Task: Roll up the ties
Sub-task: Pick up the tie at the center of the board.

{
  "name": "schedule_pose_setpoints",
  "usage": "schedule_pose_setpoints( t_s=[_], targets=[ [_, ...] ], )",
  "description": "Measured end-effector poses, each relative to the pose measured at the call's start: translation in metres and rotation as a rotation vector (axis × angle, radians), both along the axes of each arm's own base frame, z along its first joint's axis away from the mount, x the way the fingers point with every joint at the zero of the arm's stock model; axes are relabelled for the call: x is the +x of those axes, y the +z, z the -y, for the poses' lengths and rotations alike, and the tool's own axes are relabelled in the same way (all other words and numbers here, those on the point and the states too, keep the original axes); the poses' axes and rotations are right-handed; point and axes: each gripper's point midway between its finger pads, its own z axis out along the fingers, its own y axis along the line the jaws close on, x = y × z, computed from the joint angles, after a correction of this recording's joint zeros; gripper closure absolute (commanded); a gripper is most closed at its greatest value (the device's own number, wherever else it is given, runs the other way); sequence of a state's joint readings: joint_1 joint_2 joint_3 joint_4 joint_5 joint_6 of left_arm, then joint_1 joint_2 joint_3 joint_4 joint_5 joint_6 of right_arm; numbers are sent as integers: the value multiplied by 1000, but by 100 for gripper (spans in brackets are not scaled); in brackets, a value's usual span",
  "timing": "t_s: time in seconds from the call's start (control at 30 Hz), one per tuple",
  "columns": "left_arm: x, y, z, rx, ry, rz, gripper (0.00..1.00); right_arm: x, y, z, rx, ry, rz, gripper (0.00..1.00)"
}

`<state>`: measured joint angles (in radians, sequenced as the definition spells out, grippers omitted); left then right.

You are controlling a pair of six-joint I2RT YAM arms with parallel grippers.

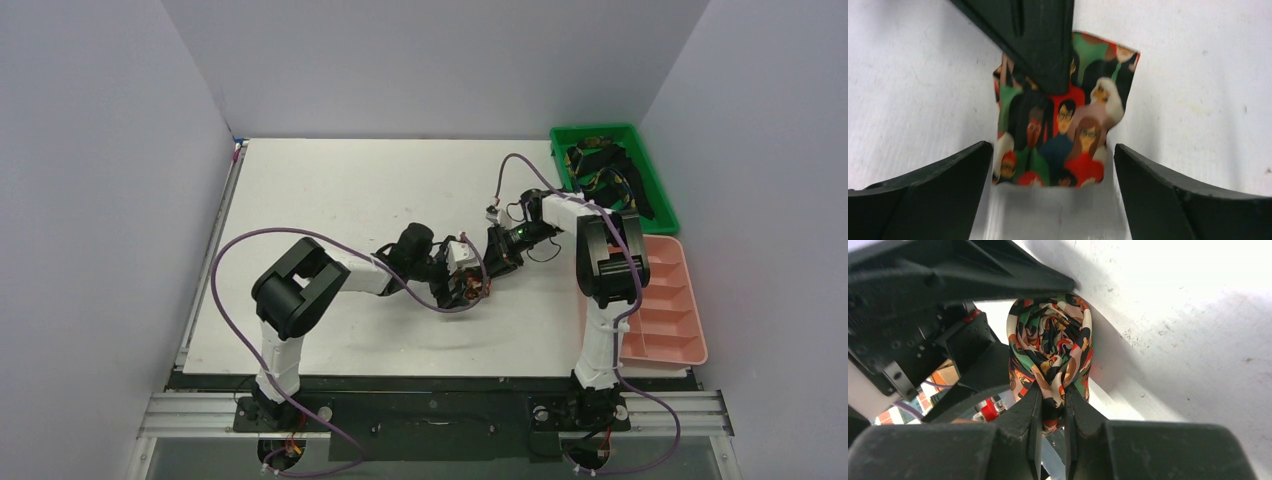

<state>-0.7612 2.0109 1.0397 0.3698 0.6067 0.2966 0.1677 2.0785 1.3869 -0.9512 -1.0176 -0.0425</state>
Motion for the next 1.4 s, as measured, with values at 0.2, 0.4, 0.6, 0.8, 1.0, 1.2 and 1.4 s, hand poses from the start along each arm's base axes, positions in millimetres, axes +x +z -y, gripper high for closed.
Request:
schedule_pose_setpoints(
  t_s=[0.2, 0.4, 0.6, 0.8, 1.0, 1.2, 1.4],
  targets=[
    [-5, 11, -10, -26, 28, -11, 3, -11, 1, -3, -32, 28, 22, 100],
    [-17, 8, 3, -31, -15, 12, 13, -15, 7, -14, -50, 64, 77, 100],
    [-17, -2, 7, -20, -31, 24, 71, -18, 14, -16, -51, 62, 91, 100],
    [-19, -1, 7, 0, -43, 23, 13, -19, 15, -15, -60, 61, 99, 100],
    [-33, 32, -9, 43, -56, -4, 3, -23, 36, 1, -104, 101, 188, 100],
    [-25, 84, -36, 43, -26, 5, 3, -1, 82, 39, -157, 55, 351, 100],
    [-5, 97, -76, 107, 45, -15, 3, 38, 134, 114, -309, -95, 531, 100]
  ],
)
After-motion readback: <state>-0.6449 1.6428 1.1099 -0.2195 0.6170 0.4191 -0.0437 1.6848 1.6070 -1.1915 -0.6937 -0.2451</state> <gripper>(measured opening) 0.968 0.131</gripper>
